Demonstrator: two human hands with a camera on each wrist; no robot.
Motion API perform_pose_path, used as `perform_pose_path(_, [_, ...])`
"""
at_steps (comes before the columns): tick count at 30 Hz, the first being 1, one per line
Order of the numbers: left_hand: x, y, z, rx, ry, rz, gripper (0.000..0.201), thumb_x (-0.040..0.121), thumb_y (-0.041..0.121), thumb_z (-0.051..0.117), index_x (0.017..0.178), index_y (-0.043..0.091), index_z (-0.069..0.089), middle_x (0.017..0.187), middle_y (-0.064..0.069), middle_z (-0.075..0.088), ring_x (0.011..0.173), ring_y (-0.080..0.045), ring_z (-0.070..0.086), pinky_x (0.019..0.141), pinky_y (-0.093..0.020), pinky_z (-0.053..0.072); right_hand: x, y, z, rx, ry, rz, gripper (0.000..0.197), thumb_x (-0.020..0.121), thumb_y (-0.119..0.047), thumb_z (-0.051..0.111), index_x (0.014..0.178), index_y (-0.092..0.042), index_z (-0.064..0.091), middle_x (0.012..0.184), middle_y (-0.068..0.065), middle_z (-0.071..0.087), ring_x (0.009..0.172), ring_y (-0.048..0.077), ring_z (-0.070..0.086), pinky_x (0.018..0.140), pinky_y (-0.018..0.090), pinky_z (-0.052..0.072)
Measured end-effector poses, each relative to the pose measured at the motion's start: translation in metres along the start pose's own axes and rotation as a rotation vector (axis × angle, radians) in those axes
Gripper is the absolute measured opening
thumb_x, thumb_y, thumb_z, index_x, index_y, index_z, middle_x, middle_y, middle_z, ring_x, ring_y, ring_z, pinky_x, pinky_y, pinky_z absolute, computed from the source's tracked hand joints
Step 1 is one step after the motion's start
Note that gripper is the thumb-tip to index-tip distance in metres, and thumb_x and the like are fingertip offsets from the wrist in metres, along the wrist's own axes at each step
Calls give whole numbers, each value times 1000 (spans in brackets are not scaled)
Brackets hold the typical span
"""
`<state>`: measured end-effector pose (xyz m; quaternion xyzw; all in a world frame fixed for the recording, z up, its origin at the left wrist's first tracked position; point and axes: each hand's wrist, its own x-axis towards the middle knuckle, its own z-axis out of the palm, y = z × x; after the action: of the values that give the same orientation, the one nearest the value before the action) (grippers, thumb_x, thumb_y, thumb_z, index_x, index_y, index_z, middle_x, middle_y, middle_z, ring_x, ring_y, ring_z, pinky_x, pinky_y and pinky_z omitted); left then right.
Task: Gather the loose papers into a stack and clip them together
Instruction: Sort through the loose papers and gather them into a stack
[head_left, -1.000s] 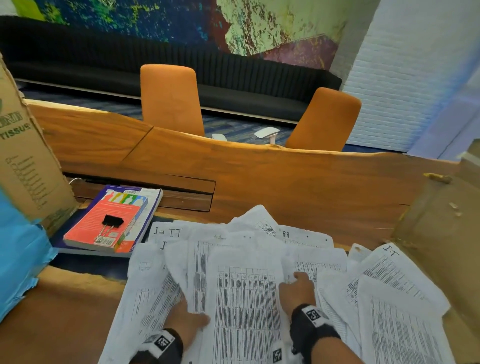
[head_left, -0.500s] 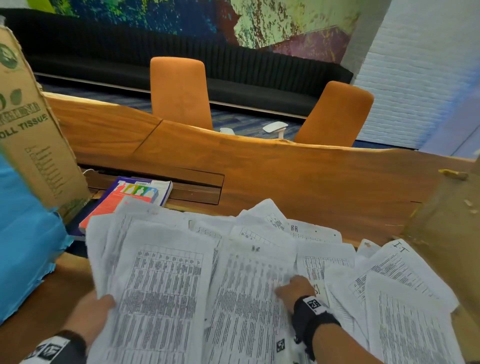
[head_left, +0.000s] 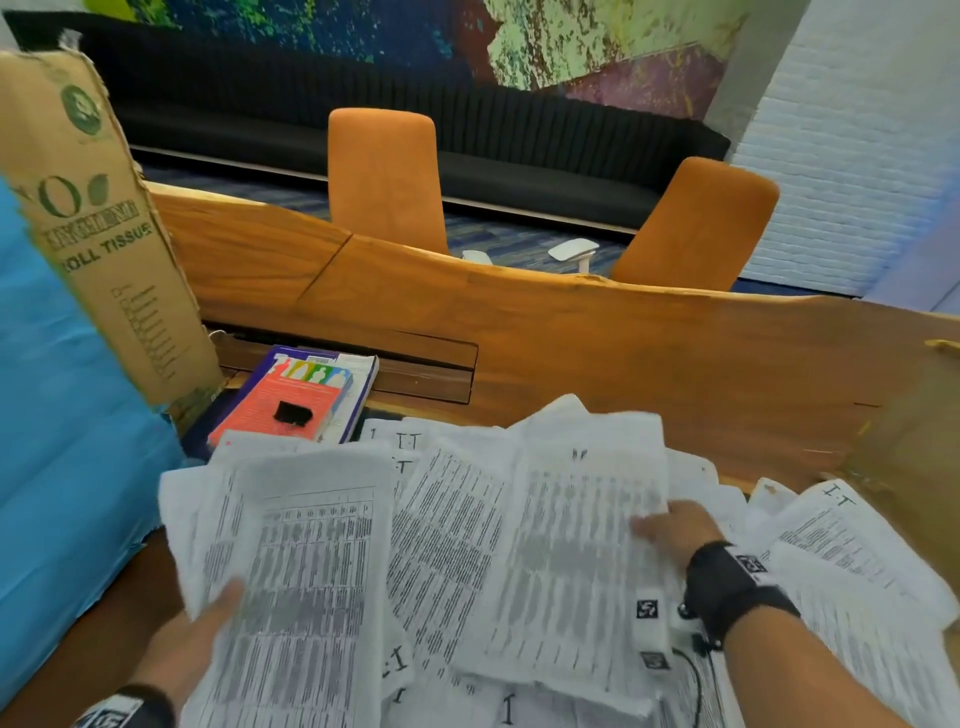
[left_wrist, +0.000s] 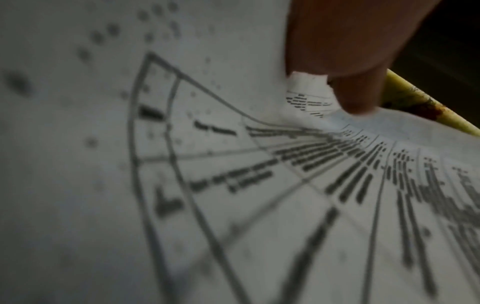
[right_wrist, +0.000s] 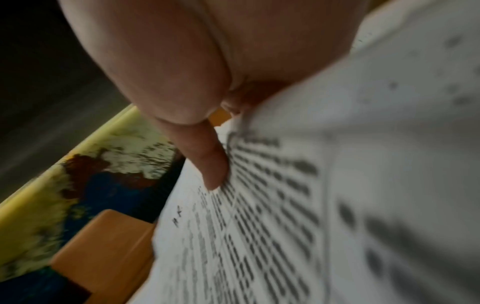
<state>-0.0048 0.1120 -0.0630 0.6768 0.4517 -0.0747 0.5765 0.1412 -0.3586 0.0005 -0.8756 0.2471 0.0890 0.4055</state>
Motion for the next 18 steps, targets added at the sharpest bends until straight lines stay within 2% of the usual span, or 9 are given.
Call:
perform_pose_path(2, [-5,2,2,43,-99,42,53,83,23,76,126,-3,60,125,-20,62,109,-32,56,99,-37,38,-10,15,17,-70,-106,77,50,102,-30,53,145,-5,46,153,18,40,142,33,37,114,34,29])
perform_pose_path(3, [-1,-2,3,53,-129,30,49,81,16,77,122,-4,62,120,-18,65,103,-30,57,95,-35,38,-13,21,21,-93,-115,97,48,105,-31,47,148,-10,42,159,15,32,147,31,28,117,32,22])
perform_pose_path(5, [-1,-1,1,106,-145,55,45,83,8,74,123,-6,61,123,-20,65,102,-29,58,94,-34,38,-7,35,29,-93,-123,79,49,100,-22,56,145,-4,44,154,17,40,141,33,39,115,35,32])
perform_pose_path(7, [-2,3,0,134,-145,68,41,88,0,66,127,-9,57,127,-24,61,109,-33,57,96,-36,37,-7,40,22,-13,6,13,36,94,-15,62,127,-2,57,135,15,58,118,33,56,101,39,45])
perform_pose_path(9, [-4,8,0,142,-153,111,41,90,-7,59,130,-11,52,130,-24,58,117,-38,54,98,-37,36,-16,34,2,135,99,-85,22,95,-14,60,115,-7,62,118,11,66,104,29,60,90,37,46])
perform_pose_path(11, [-3,12,0,133,-174,144,39,92,-5,57,131,-7,53,130,-22,59,110,-34,55,96,-37,37,-27,19,-26,337,189,-167,22,97,-19,60,118,-13,63,114,9,68,105,29,63,90,40,47])
perform_pose_path(13, [-4,18,1,65,-204,139,34,94,1,57,128,-3,58,122,-19,64,100,-29,57,93,-39,40,-33,9,-49,541,202,-214,24,98,-23,60,121,-16,63,117,3,68,111,27,63,96,41,46])
perform_pose_path(16, [-10,30,10,-22,-212,127,22,97,17,57,109,2,66,95,-12,74,88,-29,66,82,-39,50,-34,-1,-54,859,54,-146,31,100,-20,56,129,-11,61,125,6,69,117,31,64,104,53,45])
perform_pose_path(18, [-19,38,22,-72,-214,123,27,97,27,56,101,3,69,86,-12,77,88,-34,71,88,-47,53,-41,-8,-40,939,-107,-127,33,101,-17,52,133,-9,58,128,10,67,118,32,64,107,56,42])
